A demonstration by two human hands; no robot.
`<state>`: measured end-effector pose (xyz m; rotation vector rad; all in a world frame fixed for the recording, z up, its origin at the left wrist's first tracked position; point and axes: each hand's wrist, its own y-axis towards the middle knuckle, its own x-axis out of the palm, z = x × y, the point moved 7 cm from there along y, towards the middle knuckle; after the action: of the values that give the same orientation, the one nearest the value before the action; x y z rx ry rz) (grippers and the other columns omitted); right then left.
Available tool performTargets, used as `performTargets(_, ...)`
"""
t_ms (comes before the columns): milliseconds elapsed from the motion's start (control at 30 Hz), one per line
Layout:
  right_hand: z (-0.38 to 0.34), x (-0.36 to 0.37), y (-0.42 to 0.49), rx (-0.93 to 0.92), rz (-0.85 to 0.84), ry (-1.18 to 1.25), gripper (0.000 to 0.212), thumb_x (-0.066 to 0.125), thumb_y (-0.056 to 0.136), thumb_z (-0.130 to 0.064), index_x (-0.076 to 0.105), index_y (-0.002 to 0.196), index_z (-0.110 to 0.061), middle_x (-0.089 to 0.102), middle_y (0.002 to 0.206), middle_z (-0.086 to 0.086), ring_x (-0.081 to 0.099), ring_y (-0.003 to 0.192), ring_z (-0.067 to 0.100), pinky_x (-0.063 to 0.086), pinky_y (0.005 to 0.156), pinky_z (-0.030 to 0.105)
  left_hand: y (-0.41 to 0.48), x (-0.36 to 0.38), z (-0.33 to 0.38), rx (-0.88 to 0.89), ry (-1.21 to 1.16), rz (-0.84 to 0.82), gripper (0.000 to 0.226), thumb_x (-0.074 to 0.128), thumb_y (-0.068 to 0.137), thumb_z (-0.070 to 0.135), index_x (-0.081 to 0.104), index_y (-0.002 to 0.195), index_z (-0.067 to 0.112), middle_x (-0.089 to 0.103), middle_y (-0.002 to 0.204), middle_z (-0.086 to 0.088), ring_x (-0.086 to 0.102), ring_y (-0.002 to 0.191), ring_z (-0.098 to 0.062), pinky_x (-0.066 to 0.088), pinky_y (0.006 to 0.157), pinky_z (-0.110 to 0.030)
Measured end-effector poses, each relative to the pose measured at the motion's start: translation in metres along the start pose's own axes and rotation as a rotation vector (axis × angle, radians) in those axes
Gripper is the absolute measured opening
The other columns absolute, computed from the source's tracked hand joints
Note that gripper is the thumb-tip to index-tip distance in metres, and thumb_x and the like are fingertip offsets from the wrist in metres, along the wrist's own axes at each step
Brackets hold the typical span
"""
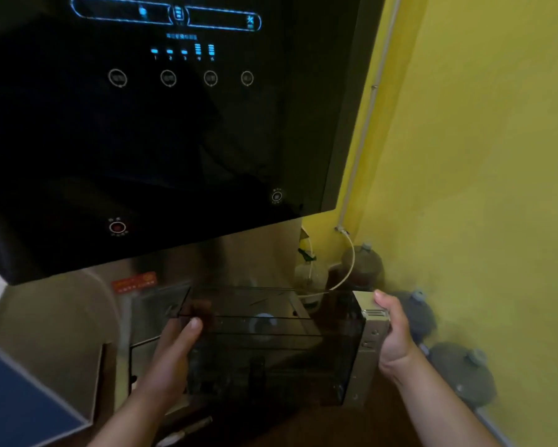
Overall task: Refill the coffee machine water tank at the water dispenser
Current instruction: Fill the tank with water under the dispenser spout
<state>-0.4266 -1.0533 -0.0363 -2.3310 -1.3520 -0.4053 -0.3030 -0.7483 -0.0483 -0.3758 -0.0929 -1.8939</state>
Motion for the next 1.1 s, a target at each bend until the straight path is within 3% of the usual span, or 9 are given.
performTargets(100,-0.018,-0.025,0.023,0.032,-0.044,-0.019,0.048,0.049,0.084,-0.047,0.072,0.072,-0.006,0.069,0.07,0.016,0.065,0.065,0.031,0.051,0.064,0.033,0.001,0.032,-0.01,-0.008,-0.062,0.093,0.091,0.084,0.033,0.065,0.061,0.109,0.02,0.062,0.117,-0.016,0.05,0.121,-0.04,0.029,0.109,-0.06)
performTargets(167,-0.03,-0.039,0.04,0.052,-0.062,-0.071,0.05,0.049,0.084,-0.049,0.07,0.078,-0.004,0.069,0.074,0.018,0.064,0.07,0.034,0.051,0.068,0.036,0.004,0.047,-0.019,-0.027,-0.076,0.151,0.086,0.081,0.046,0.056,0.059,0.116,0.012,0.061,0.12,-0.022,0.051,0.122,-0.043,0.034,0.108,-0.058)
performTargets(300,-0.047,-0.053,0.069,0.121,-0.102,-0.083,0.044,0.047,0.086,-0.042,0.065,0.083,-0.002,0.07,0.075,0.018,0.067,0.067,0.031,0.049,0.068,0.037,0.011,0.07,-0.038,-0.09,-0.076,0.229,0.1,0.085,0.051,0.057,0.052,0.13,0.005,0.063,0.122,-0.027,0.061,0.111,-0.041,0.05,0.083,-0.047)
performTargets(400,-0.048,-0.052,0.088,0.166,-0.161,-0.095,0.049,0.069,0.058,-0.047,0.068,0.079,-0.003,0.071,0.072,0.017,0.069,0.062,0.029,0.048,0.066,0.035,0.017,0.074,-0.051,-0.103,-0.127,0.28,0.094,0.08,0.056,0.055,0.052,0.133,0.009,0.064,0.122,-0.025,0.062,0.111,-0.041,0.052,0.08,-0.046)
performTargets(467,-0.045,-0.053,0.105,0.176,-0.169,-0.109,0.045,0.067,0.055,-0.049,0.069,0.071,-0.007,0.069,0.065,0.014,0.066,0.058,0.026,0.043,0.066,0.034,0.025,0.075,-0.055,-0.096,-0.127,0.288,0.098,0.083,0.055,0.058,0.052,0.133,0.007,0.066,0.119,-0.026,0.064,0.108,-0.042,0.054,0.077,-0.045)
performTargets(533,-0.047,-0.049,0.122,0.169,-0.179,-0.131,0.042,0.055,0.075,-0.049,0.069,0.061,-0.011,0.066,0.058,0.009,0.064,0.055,0.022,0.039,0.066,0.034,0.036,0.074,-0.056,-0.08,-0.156,0.304,0.088,0.079,0.065,0.053,0.052,0.134,0.007,0.068,0.118,-0.025,0.067,0.106,-0.04,0.054,0.078,-0.045)
performTargets(633,-0.044,-0.032,0.145,0.207,-0.224,-0.156,0.062,0.031,0.098,-0.034,0.072,0.053,-0.018,0.066,0.056,0.005,0.066,0.053,0.016,0.038,0.065,0.034,0.055,0.067,-0.057,-0.094,-0.164,0.328,0.066,0.065,0.077,0.045,0.052,0.135,0.015,0.068,0.12,-0.021,0.069,0.104,-0.035,0.055,0.077,-0.046)
performTargets(933,-0.035,-0.009,0.21,0.183,-0.183,-0.171,0.043,0.043,0.09,-0.042,0.067,0.069,-0.014,0.07,0.066,0.008,0.063,0.068,0.028,0.044,0.074,0.037,0.099,0.058,-0.038,-0.031,-0.122,0.321,0.067,0.063,0.076,0.044,0.049,0.135,0.016,0.069,0.119,-0.017,0.07,0.103,-0.029,0.053,0.082,-0.044)
performTargets(1100,-0.029,-0.003,0.219,0.148,-0.184,-0.204,0.041,0.049,0.084,-0.046,0.072,0.064,-0.017,0.07,0.068,0.007,0.063,0.072,0.029,0.045,0.076,0.038,0.105,0.057,-0.034,0.023,-0.126,0.363,0.069,0.064,0.072,0.041,0.048,0.134,0.015,0.071,0.108,-0.013,0.075,0.087,-0.022,0.057,0.066,-0.035)
